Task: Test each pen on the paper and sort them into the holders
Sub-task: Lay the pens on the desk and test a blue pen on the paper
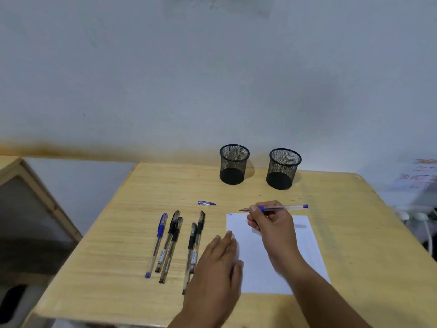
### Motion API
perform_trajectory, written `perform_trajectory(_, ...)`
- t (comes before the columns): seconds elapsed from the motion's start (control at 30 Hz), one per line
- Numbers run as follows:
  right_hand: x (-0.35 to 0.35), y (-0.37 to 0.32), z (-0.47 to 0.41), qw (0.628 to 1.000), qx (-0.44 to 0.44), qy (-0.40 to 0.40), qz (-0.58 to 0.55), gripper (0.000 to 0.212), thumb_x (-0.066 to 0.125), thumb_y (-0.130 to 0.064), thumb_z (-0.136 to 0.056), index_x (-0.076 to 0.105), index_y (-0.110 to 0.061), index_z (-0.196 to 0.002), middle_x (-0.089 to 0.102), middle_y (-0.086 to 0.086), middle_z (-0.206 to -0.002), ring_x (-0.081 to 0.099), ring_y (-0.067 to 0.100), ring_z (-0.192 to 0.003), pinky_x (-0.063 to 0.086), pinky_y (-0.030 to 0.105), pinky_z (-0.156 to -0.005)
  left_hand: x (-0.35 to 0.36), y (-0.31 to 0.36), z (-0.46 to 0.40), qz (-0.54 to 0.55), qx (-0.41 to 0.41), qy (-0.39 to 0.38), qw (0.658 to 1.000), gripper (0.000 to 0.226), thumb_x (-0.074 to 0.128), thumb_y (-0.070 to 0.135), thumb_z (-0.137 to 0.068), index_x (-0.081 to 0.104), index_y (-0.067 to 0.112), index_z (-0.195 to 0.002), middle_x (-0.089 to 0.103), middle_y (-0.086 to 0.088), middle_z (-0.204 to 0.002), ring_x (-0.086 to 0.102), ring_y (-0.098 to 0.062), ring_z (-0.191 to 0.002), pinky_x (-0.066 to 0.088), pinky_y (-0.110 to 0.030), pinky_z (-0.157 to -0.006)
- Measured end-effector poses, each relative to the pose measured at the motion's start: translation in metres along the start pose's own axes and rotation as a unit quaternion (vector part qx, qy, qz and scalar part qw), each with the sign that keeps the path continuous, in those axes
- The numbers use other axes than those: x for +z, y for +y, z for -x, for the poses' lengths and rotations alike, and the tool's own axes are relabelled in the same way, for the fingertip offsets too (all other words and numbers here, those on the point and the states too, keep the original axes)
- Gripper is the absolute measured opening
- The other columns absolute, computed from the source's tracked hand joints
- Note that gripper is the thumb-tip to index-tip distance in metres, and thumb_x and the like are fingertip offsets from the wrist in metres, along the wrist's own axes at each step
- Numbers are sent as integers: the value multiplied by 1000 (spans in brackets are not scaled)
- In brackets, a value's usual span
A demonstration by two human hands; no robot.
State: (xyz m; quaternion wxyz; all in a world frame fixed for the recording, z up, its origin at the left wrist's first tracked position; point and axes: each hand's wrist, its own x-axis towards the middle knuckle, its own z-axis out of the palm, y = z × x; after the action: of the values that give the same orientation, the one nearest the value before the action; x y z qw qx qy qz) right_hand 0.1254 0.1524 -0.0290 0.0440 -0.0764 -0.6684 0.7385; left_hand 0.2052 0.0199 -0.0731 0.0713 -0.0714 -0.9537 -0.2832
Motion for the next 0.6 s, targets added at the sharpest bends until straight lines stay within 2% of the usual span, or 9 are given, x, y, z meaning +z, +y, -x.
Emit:
perform_trajectory(0.1,-4,-3,11,1000,-2,-8,-4,6,69,-15,-91,67,-9,-93,74,10,-85,72,15,-76,57,20,-68,-7,3,1,77,-17,33,996,50,38,39,-100,35,29,-149,25,27,-147,18,5,-140,16,-14,-114)
perform_trajectory(0.23,-10,-6,24,1000,-1,-19,-16,6,69,-14,-91,68,-8,-92,73,10,-82,72,16,-75,58,26,-73,-20,-3,-14,65,1,85,994,44,45,36,-96,54,25,-137,51,15,-134,35,6,-121,18,-1,-99)
perform_trajectory(0.4,-21,-8,35,999,3,-19,-29,7,70,-12,-90,68,-6,-94,74,14,-84,73,19,-77,57,21,-69,-42,-28,-69,35,-49,93,994,33,57,19,-93,65,22,-125,63,5,-126,54,-17,-117,34,-18,-94)
perform_trajectory(0.6,-41,-9,44,998,22,-16,-60,8,69,-8,-90,67,-4,-96,76,13,-82,72,20,-75,57,23,-69,-59,-60,-123,-61,-111,8,992,40,48,10,-97,56,17,-136,54,-5,-139,46,-26,-129,40,-33,-105)
